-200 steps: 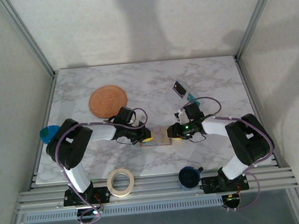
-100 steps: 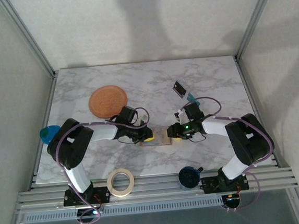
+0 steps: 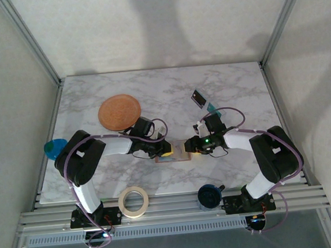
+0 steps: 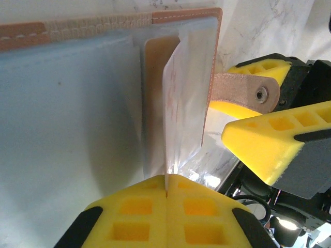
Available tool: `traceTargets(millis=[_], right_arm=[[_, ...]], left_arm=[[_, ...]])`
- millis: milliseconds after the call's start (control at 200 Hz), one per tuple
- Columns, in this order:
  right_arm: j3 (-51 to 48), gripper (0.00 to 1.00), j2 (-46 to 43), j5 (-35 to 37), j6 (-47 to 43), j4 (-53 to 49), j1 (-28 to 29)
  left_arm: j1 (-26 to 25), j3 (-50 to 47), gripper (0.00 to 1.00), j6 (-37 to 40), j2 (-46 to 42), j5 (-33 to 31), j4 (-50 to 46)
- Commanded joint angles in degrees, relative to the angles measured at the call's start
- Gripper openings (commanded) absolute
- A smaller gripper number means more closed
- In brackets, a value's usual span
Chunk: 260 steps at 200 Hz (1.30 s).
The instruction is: Put the credit cards into the card holder
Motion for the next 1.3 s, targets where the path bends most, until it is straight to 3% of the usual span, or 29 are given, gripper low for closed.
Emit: traceTargets(millis=[0, 55, 195, 476, 556, 721, 941, 1296], right_arm=[[-0.9, 0.50, 3.0, -0.8, -2.1, 5.7, 2.3], [-0.4, 0.52, 1.2, 1.1, -2.1, 3.3, 2.3], [1.2, 0.60, -5.8, 11.7, -2.4, -5.9, 3.6], [5.5, 0.79, -12.7, 31.7, -0.7, -14.3, 12.0], [6.7, 0.99, -11.5, 34.0, 0.8, -14.4, 14.8], [9.9, 0.99, -7.6, 42.7, 2.9, -15.2, 21.4], [15.5, 0.99, 0.2, 50.1, 3.3, -14.8, 27.1], [20.3, 0.99, 10.5, 54.5, 4.4, -15.1, 28.3]], left_arm=[[-1.0, 1.1, 0.16, 2.1, 0.2, -2.6, -4.6], [-0.9, 2.3, 0.26, 4.1, -1.0, -5.9, -8.3], [-0.8, 3.2, 0.36, 5.7, -3.3, -9.0, -11.5], [0.6, 1.5, 0.40, 6.4, -8.7, -17.2, -13.8], [1.7, 0.1, 0.41, 5.8, -11.5, -18.0, -12.9], [3.8, -2.5, 0.37, 7.9, -15.3, -23.3, -14.1], [4.8, -6.6, 0.37, 6.8, -14.3, -24.5, -11.1], [5.4, -10.1, 0.38, 6.9, -16.9, -24.9, -10.7]])
